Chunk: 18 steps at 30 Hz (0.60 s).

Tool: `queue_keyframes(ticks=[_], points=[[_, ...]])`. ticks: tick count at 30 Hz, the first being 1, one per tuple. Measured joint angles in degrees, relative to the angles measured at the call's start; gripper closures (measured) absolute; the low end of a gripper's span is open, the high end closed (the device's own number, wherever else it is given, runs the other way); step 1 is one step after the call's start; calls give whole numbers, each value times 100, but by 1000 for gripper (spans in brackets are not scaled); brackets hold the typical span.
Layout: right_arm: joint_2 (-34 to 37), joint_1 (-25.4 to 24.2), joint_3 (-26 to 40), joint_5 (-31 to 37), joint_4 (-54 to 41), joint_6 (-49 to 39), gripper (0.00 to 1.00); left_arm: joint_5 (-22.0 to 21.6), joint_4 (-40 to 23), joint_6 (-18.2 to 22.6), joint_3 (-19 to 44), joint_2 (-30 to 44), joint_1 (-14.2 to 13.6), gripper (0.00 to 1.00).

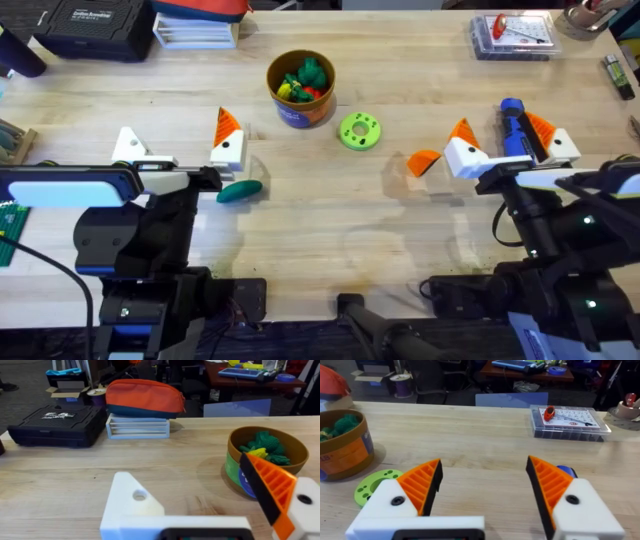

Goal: Pick up the gripper from the table and insert it into the empty holder that is missing its gripper. Then pick up a screw, insert it into the mounting hole, and use the screwdriver to tighten it. Finally, clean up the table by picking up the vegetable and placing it into the bucket.

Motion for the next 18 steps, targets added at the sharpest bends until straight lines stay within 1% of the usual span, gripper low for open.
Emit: queue_keyframes(ticks=[11,13,14,16,18], points=[[0,-13,7,26,-28,2,8,4,-33,20,30,-2,0,74],[8,-15,59,31,-172,65,8,6,-366,21,189,1,0,74],[33,-15,181,34,-412,90,8,4,-612,24,351,16,0,74],[148,-15,584,17,-1184,135,8,7,-1157,25,865,177,0,74],[368,-15,1056,7,-1812,172,7,26,-1785,28,1573,490,0,74]])
